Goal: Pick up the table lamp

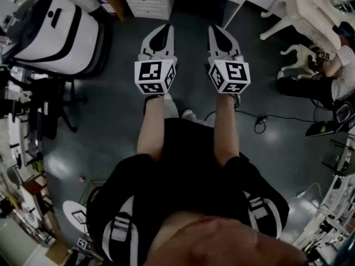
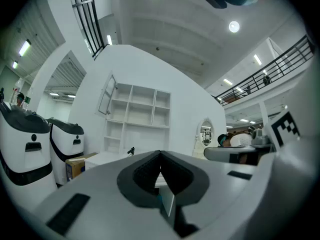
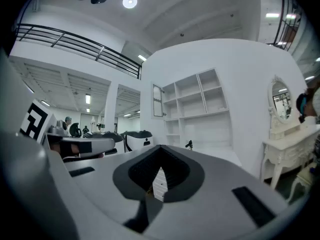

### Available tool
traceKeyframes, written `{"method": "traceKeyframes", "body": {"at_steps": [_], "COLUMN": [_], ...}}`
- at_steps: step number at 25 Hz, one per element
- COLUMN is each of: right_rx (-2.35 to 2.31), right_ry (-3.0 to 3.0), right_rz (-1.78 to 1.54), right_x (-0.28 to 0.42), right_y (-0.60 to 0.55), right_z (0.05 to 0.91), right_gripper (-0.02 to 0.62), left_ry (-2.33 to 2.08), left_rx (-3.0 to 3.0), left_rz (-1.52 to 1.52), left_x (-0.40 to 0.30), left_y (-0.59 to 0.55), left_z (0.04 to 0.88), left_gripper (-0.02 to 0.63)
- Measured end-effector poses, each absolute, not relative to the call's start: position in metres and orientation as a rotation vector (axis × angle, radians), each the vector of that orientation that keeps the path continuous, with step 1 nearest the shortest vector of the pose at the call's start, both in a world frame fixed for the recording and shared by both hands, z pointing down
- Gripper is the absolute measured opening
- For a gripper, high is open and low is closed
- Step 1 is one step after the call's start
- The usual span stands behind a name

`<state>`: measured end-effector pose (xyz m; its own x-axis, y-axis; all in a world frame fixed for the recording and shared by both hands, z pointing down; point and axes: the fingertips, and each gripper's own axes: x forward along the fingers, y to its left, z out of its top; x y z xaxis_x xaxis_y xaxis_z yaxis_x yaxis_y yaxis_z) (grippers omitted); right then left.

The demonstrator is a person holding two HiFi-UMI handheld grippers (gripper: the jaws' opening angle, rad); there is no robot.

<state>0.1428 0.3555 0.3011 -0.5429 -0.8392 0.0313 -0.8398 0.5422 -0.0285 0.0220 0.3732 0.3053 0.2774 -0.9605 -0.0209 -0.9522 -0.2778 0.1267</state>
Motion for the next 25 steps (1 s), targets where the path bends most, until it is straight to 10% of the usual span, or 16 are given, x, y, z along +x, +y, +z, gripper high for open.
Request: {"method": "traceKeyframes", "body": {"at_steps": [25], "right_rx": [1.755], "right_ry": [-2.781], "right_rz": [0.143], "right_x": [0.054], "right_y": [0.23], "right_z": [0.267], "right_gripper": [0.018], "left_ry": [-1.81], "left_rx": [2.484], "left_rz": [-0.232], "left_x": [-0.117], "left_y": [0.246], "left_z": [0.274], "left_gripper": [0.011]}}
